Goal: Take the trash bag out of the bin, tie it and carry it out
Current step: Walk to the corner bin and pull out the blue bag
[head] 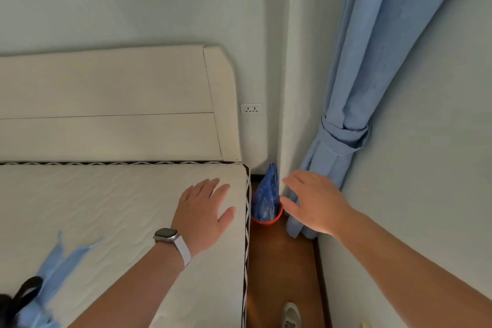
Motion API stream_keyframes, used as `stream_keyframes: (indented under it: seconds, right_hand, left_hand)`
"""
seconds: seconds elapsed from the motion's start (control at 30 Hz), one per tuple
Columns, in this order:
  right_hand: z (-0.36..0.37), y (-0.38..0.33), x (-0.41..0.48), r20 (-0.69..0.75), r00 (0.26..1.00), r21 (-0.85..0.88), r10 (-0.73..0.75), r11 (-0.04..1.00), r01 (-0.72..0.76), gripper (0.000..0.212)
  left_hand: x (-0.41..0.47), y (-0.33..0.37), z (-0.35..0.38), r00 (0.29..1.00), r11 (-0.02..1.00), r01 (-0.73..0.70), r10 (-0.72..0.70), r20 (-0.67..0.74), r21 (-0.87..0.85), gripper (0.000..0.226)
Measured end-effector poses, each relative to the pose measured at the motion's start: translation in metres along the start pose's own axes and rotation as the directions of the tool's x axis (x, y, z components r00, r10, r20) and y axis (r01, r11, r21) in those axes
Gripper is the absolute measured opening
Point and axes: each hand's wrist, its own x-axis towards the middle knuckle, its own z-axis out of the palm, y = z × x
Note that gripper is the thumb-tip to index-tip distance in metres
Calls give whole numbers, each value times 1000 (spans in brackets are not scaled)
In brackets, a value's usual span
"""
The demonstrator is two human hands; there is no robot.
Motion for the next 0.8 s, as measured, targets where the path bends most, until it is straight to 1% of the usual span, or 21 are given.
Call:
stream_keyframes:
  seconds: [0.17,0.27,0.43,0.6,0.73,0.8]
  right_hand:
    - [-14,38,70,-15,1000,-23,-12,1000,11,52]
    - [-13,52,92,2,1000,-33,-10,999,10,52]
    - [-3,75,113,33,999,-13,-4,1000,5,48]
    - [12,93,139,57,998,3,41,999,-41,46]
    - [24,105,170,114,991,-3,67,998,-67,57]
    - [33,111,187,154,985,-8,84,996,-84,58]
  left_hand:
    - [82,7,-6,998,998,-44,46,-42,41,57]
    - [106,13,-2,998,998,-54,55,-44,15,54]
    - [146,18,17,997,997,-82,82,5,10,53]
    - [183,16,43,994,995,-98,99,50,-21,52]
    - [215,3,59,992,994,-102,105,69,-49,51]
    - [235,-7,68,991,993,-96,102,87,-73,52]
